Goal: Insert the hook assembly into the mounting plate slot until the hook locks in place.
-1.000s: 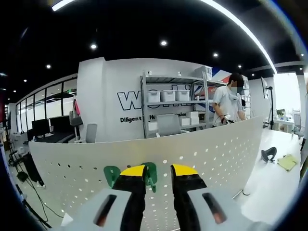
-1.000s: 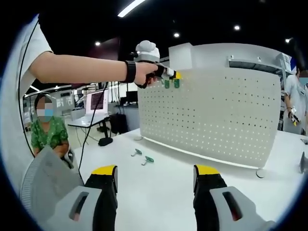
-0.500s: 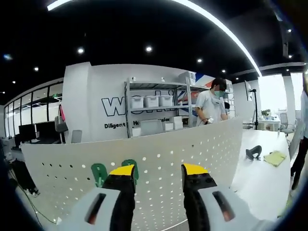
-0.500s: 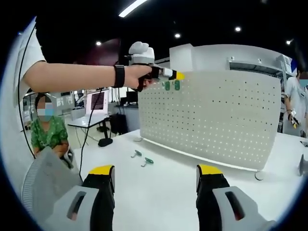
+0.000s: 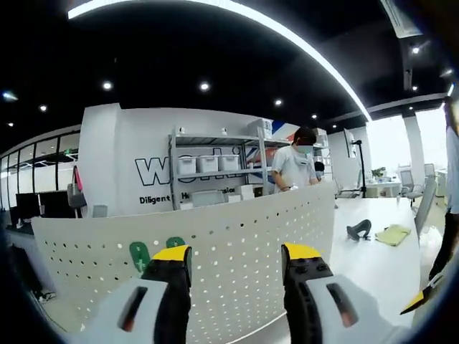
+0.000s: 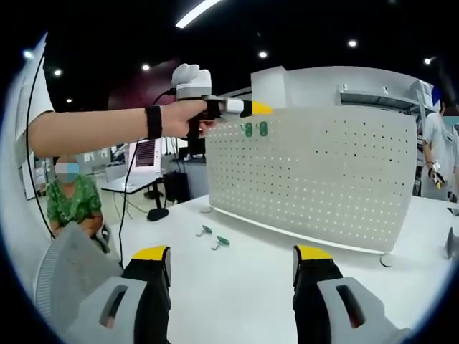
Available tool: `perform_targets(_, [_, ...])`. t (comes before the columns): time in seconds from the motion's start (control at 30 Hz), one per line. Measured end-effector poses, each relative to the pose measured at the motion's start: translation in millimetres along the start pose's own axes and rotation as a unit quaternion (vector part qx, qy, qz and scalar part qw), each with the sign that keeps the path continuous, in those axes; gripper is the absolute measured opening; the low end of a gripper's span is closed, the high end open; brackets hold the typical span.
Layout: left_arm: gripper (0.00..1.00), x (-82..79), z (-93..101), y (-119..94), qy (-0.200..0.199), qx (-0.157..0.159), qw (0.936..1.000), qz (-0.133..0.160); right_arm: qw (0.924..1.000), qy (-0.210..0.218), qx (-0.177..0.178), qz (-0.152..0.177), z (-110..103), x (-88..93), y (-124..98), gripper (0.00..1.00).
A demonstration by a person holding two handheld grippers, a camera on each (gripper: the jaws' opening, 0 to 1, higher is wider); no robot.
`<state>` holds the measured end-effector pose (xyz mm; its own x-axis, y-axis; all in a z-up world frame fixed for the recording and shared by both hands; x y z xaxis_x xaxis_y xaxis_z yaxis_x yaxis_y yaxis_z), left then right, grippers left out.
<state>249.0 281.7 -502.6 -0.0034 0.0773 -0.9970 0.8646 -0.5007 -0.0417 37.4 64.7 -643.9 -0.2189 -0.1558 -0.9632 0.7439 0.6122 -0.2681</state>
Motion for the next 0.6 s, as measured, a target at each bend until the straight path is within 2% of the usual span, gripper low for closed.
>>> perform_targets(0.13, [0.55,1.1,1.4,-10,-0.005,0.009,0.9999,0.007,1.0000,-0.002,0.002,0.002,1,-1.0,0,0.71])
perform_targets(0.23, [0.55,3.0,4.3,-17,-0.004,0.025,0.9995,0.017,1.0000,-0.003,0.004,0.004,1,-2.3,-1,0.71])
perform_targets(0.27, [0.56,4.5,6.5,-19,-0.007,0.040,0.9990,0.020,1.0000,-0.002,0.004,0.003,1,-2.5,0,0.71])
perform_targets(0.37, [0.61,10.3,7.3,-24,0.007,0.039,0.9992,0.003,1.0000,-0.005,0.004,0.002,1,-3.4,0,0.71])
perform_targets(0.6, [0.60,21.8,8.8,-41,0.009,0.053,0.9986,0.005,1.0000,-0.007,0.005,0.001,-1,-3.8,1,0.71])
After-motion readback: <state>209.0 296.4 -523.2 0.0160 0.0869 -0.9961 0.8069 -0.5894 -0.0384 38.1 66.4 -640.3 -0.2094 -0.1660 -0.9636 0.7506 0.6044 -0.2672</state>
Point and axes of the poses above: the point that each gripper's makers call its tool centre point, and the gripper's own axes: y roughly forward along the fingers, z roughly to its right, x roughly out of its underside, the point moved 10 cm from there along -y, roughly backward along the fingers, and after that the axes turned 4 degrees about -z, right-handed, at the moved point
